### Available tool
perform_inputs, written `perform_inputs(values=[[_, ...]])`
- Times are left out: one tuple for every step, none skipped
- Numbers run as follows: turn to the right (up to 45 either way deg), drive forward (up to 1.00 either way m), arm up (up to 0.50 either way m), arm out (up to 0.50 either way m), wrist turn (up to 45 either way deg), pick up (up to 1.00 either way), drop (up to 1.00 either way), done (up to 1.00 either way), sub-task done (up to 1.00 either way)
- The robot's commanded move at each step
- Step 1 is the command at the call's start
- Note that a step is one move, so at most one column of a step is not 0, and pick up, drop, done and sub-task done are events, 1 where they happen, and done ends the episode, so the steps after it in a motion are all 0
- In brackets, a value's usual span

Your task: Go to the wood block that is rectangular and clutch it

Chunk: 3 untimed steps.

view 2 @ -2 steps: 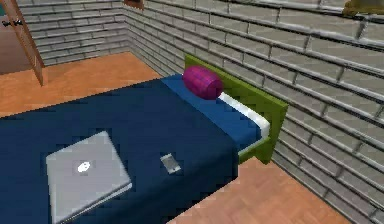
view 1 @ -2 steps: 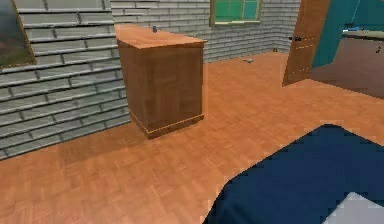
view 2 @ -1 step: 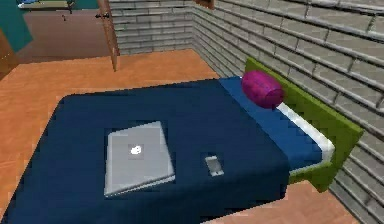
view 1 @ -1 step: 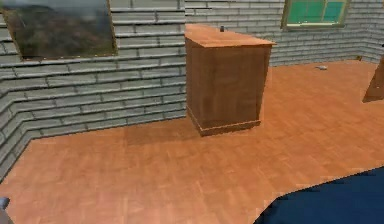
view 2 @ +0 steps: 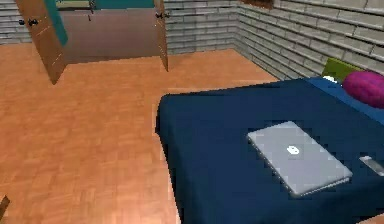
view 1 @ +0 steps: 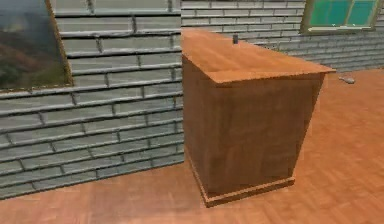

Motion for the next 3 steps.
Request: perform_inputs(values=[[33.0, 0.00, 0.00, 0.00, 0.0, 0.00, 0.00, 0.00, 0.00], [0.0, 0.35, 0.00, 0.00, 0.0, 0.00, 0.00, 0.00, 0.00], [27.0, 0.00, 0.00, 0.00, 0.0, 0.00, 0.00, 0.00, 0.00]])
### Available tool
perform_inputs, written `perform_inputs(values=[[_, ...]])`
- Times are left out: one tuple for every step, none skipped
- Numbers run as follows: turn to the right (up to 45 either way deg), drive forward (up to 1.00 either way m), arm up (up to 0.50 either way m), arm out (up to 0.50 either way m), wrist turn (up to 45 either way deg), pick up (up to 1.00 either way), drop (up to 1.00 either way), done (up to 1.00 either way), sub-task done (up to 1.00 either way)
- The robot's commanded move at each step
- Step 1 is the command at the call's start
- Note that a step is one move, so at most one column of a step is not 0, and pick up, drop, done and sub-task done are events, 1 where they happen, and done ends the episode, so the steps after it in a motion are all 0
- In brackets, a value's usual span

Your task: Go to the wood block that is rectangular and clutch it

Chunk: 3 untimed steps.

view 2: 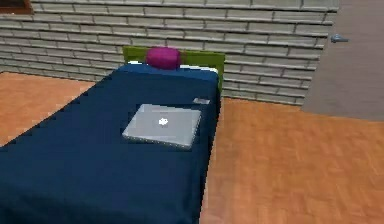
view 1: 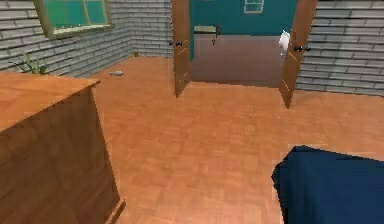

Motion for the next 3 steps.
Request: perform_inputs(values=[[0.0, 1.00, 0.00, 0.00, 0.0, 0.00, 0.00, 0.00, 0.00], [6.0, 0.00, 0.00, 0.00, 0.0, 0.00, 0.00, 0.00, 0.00], [3.0, 0.00, 0.00, 0.00, 0.0, 0.00, 0.00, 0.00, 0.00]])
